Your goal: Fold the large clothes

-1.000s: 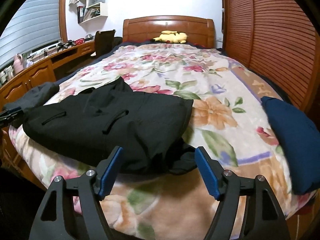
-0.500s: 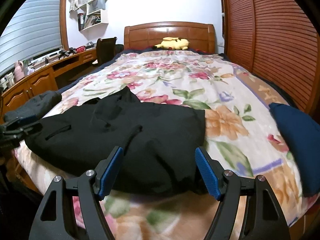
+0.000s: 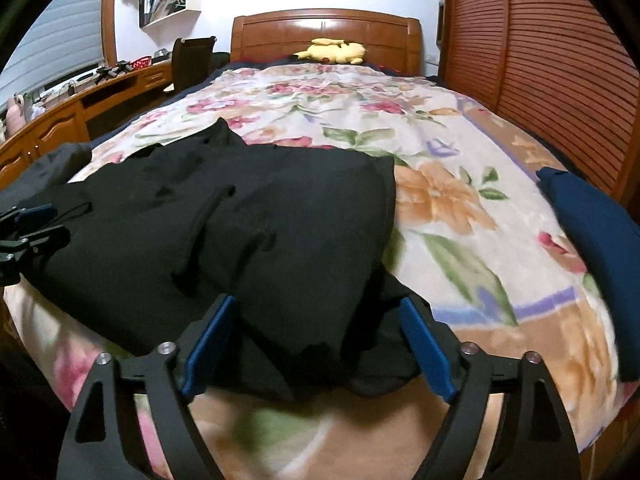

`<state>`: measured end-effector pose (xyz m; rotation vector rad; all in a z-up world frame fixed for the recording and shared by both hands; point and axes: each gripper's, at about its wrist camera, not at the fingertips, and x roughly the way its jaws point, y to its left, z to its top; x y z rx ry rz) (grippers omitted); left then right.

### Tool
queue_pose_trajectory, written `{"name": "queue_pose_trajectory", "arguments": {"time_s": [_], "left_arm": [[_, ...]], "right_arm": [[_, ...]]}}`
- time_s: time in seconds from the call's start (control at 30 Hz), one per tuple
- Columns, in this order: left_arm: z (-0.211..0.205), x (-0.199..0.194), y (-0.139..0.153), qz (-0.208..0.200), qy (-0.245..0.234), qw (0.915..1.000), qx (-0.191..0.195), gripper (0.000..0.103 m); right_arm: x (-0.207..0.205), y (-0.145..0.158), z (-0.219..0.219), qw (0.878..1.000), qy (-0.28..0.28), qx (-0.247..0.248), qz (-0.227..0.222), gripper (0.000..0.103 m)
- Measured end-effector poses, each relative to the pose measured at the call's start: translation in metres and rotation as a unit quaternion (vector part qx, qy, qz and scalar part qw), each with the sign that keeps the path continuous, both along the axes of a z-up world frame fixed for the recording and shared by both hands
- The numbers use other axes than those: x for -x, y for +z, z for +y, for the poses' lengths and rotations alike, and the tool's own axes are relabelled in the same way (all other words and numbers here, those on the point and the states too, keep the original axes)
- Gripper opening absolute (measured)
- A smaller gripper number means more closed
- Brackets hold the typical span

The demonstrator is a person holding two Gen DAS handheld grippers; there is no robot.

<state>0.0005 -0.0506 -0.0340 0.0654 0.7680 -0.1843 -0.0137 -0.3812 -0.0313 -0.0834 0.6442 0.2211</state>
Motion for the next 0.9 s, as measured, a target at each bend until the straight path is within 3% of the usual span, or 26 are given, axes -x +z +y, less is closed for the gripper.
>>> {"name": "queue_pose_trajectory", "arguments": {"time_s": [0.23, 0.57, 0.7, 0.83, 0.9], "left_arm": [[-0.005, -0.003, -0.010, 0.008, -0.001, 0.9998, -0.021, 0.082], [-0.003, -0.004, -0.010, 0.012, -0.001, 0.9997, -0.020, 0.082], [-0.003, -0.004, -0.010, 0.013, -0.002, 0.9997, -0.021, 0.082], [-0.004, -0.004, -0.010, 0.013, -0.002, 0.9997, -0.021, 0.082], [-0.004, -0.004, -0.010, 0.013, -0.002, 0.9997, -0.021, 0.082]], "right_arm": [[0.003, 0.004, -0.004, 1.000, -0.010, -0.019, 0.009, 0.091], [0.020, 0.023, -0.017, 0.998, -0.014, -0.046, -0.026, 0.091], [0.010, 0.008, -0.019, 0.998, -0.024, -0.050, 0.002, 0.091], [-0.007, -0.015, -0.020, 0.995, -0.010, -0.085, 0.050, 0.091], [-0.009, -0.019, -0.019, 0.995, -0.010, -0.088, 0.049, 0.091]]}}
